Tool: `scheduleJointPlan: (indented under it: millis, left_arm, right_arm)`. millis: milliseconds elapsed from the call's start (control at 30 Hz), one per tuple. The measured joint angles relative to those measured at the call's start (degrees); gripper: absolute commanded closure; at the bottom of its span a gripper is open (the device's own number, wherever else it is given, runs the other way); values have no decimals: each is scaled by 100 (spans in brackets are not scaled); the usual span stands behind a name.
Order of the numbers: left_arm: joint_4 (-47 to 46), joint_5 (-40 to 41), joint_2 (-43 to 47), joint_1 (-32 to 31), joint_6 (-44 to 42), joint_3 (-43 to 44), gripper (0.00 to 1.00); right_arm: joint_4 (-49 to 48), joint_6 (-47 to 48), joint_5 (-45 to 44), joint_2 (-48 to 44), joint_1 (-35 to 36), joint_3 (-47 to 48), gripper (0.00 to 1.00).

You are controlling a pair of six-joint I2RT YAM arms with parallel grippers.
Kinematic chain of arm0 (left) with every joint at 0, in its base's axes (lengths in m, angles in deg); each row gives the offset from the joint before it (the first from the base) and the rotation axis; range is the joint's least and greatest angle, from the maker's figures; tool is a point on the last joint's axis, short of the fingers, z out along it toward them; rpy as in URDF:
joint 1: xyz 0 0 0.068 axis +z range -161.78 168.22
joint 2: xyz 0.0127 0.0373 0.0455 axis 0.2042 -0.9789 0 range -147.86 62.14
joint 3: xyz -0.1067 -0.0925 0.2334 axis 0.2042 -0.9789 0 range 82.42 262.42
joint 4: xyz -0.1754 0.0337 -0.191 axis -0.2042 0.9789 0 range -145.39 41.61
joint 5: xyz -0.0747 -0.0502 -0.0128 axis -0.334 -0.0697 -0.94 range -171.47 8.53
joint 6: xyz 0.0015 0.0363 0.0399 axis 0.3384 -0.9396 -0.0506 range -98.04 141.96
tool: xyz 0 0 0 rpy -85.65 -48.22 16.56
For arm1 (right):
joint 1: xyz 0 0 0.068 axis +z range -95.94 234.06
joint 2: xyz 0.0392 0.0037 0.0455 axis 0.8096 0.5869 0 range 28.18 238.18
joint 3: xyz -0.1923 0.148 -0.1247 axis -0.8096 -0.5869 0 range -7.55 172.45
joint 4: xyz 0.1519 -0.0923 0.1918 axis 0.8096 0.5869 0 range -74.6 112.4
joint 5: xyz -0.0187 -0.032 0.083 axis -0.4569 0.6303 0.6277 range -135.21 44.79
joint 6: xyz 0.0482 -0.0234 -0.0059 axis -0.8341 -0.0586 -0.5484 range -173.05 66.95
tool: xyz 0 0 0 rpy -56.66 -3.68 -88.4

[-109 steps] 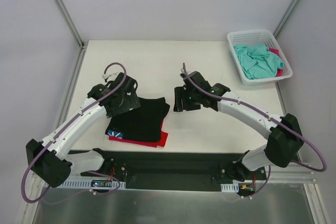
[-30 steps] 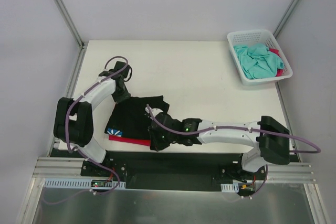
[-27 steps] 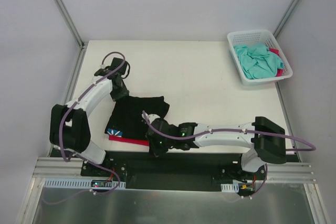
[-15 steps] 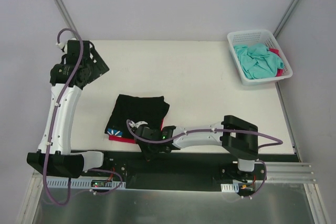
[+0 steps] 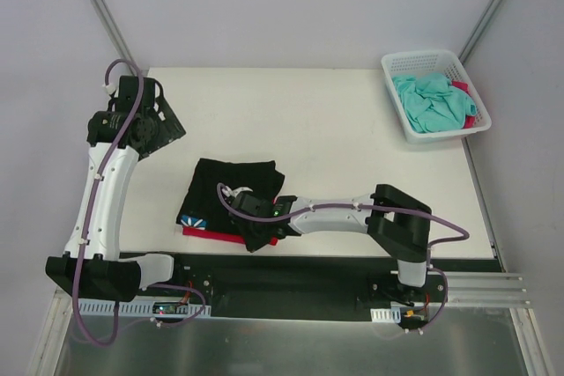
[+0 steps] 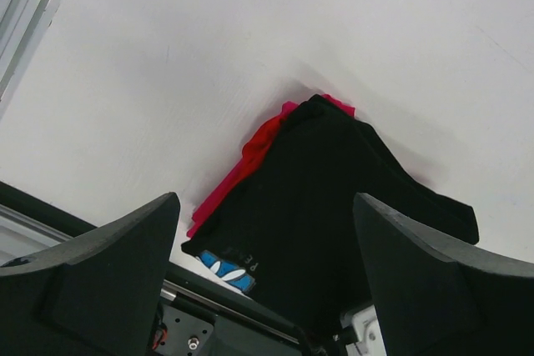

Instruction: Fold and stack the t-shirts

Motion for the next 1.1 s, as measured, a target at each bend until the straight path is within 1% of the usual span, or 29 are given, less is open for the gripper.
scheduleJointPlan:
  millis: [267, 500, 767, 900, 1100]
  left_arm:
    - [90, 35, 245, 157, -125, 146, 13]
    - [120, 24, 334, 192, -131, 164, 13]
    - [227, 20, 505, 192, -164, 164, 12]
    - [337, 13, 640, 192, -173, 199, 12]
    - [402, -83, 868, 192, -173, 240, 12]
  right_arm:
    - [151, 203, -103, 387, -264, 229, 99]
    - [186, 221, -83, 608, -313, 496, 99]
    - [127, 334, -31, 1189, -400, 1296, 99]
    - [76, 459, 46, 1488, -581, 1718, 99]
    - [-83, 619, 247, 1794, -1095, 2105, 99]
